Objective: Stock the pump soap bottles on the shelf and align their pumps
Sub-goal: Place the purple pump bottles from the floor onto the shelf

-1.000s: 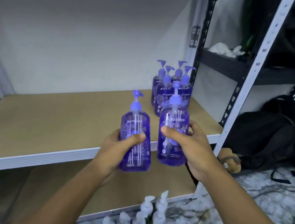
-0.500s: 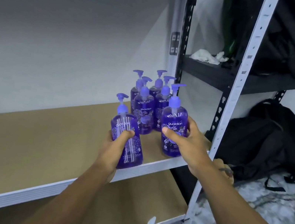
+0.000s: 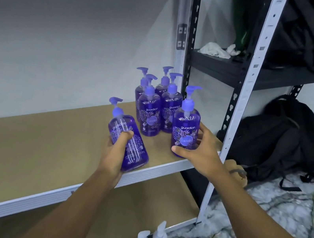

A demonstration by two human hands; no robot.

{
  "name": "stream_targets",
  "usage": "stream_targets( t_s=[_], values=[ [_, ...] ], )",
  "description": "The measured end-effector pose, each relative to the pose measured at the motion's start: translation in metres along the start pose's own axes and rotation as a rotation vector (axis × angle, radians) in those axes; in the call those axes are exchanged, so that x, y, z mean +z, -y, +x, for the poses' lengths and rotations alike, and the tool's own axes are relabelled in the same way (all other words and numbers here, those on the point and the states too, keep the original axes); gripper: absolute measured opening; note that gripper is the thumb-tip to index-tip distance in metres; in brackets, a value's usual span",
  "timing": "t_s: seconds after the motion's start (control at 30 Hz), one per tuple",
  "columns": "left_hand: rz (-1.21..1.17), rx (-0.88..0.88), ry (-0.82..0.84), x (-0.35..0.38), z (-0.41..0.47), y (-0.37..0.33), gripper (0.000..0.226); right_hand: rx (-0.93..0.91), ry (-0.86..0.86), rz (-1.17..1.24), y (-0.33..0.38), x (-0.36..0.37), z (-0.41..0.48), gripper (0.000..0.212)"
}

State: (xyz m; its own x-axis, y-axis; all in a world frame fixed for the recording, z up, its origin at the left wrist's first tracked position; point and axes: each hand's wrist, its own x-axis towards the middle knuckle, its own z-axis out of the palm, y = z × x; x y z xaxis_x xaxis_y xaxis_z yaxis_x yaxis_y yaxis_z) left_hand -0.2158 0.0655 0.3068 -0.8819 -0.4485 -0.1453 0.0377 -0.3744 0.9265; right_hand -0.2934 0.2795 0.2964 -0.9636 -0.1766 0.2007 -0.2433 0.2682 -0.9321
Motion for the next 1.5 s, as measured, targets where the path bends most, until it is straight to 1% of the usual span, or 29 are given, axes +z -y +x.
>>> stream_targets(
  t_s=[0.07,0.13,0.2,0.3,0.43,0.5,0.67,0.83,1.1,1.23,1.3,1.37,1.5],
  values=[
    [-0.004,0.009,-0.001,0.0,0.0,0.0,0.038,0.003,-0.049,-0.05,-0.004,0.002,-0.001,0.098],
    [-0.005,0.018,0.007,0.0,0.0,0.0,0.034,0.008,-0.081,-0.075,-0.006,0.003,0.001,0.087],
    [-0.006,0.022,0.012,0.0,0.0,0.001,0.03,0.02,-0.077,-0.083,-0.007,0.006,0.004,0.078],
    [-0.01,0.031,0.01,-0.001,0.001,0.001,0.025,0.031,-0.088,-0.101,-0.01,0.012,0.01,0.072],
    [-0.006,0.038,0.011,-0.002,0.005,0.003,0.025,0.042,-0.121,-0.171,-0.013,0.021,0.02,0.072],
    [-0.003,0.05,0.023,-0.003,0.006,0.004,0.02,0.05,-0.129,-0.196,-0.014,0.024,0.023,0.071],
    [-0.008,0.051,0.039,-0.004,0.007,0.005,0.018,0.074,-0.17,-0.227,-0.016,0.029,0.028,0.066],
    [-0.007,0.058,0.04,-0.004,0.005,0.004,0.016,0.097,-0.172,-0.262,-0.015,0.029,0.029,0.067],
    [-0.021,0.055,0.019,-0.002,0.0,0.003,0.027,0.099,-0.136,-0.272,-0.011,0.027,0.026,0.066],
    [-0.025,0.057,0.01,0.0,-0.005,0.002,0.029,0.089,-0.11,-0.282,-0.009,0.021,0.022,0.071],
    [0.0,0.059,0.008,0.003,-0.007,0.0,0.028,0.061,-0.078,-0.332,-0.008,0.017,0.018,0.071],
    [0.077,0.068,0.019,0.008,-0.01,-0.001,0.029,0.03,-0.063,-0.422,-0.008,0.01,0.016,0.069],
    [0.274,0.189,0.029,0.026,-0.012,-0.004,0.036,-0.027,-0.071,-0.655,-0.011,0.0,0.014,0.062]
  ],
)
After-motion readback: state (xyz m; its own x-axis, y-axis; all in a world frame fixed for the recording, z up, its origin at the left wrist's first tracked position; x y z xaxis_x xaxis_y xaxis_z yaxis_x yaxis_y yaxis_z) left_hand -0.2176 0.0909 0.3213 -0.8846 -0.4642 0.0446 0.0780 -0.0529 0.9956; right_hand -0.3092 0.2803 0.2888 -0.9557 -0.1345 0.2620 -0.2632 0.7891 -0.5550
